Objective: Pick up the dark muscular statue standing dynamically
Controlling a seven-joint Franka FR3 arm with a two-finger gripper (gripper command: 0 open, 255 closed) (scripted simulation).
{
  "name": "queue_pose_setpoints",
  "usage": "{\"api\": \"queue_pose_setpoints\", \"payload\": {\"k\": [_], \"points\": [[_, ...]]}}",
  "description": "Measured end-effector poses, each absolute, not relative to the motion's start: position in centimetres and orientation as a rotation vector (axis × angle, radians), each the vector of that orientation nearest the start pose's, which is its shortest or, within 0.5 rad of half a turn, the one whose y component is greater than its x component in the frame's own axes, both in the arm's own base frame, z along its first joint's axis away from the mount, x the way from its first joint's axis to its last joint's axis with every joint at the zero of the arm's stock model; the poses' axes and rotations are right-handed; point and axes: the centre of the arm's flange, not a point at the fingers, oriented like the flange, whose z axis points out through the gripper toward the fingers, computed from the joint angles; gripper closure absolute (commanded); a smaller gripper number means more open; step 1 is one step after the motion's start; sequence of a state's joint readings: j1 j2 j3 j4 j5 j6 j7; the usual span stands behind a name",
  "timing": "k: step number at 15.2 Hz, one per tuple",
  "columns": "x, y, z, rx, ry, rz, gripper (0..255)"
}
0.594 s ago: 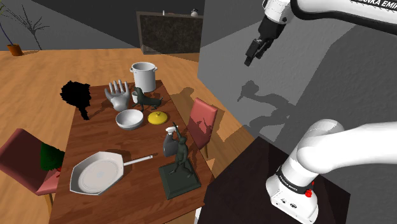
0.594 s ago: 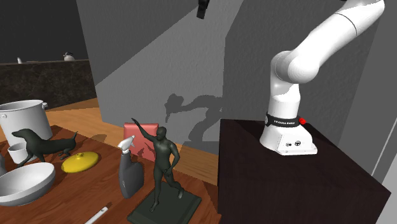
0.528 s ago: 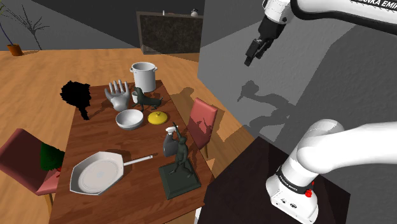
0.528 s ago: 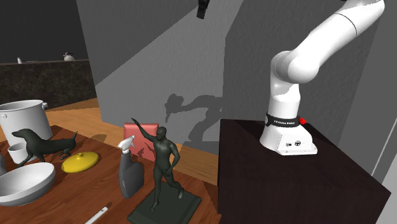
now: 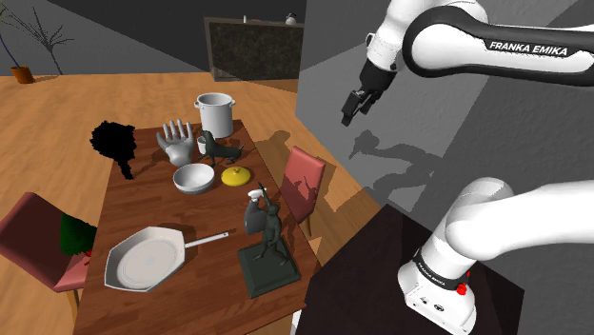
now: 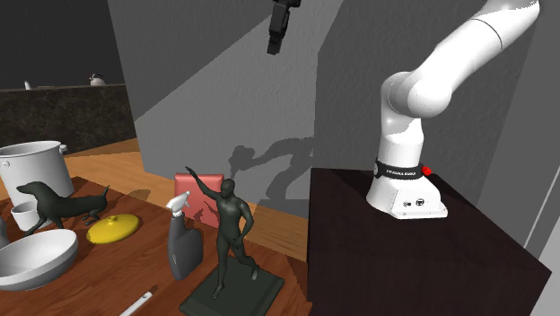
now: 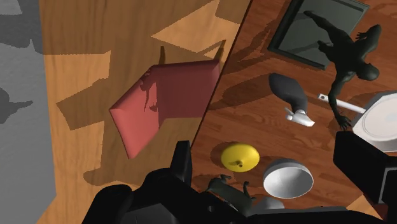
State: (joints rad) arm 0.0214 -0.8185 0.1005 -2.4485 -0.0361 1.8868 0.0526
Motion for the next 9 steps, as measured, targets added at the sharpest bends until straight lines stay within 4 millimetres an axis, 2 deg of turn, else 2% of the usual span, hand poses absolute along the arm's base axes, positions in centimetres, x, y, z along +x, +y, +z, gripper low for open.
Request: {"api": "queue_pose_setpoints", "payload": {"k": [9], "points": [[34.8, 11.7, 49.6, -3.176, -0.066, -0.422, 0]]}}
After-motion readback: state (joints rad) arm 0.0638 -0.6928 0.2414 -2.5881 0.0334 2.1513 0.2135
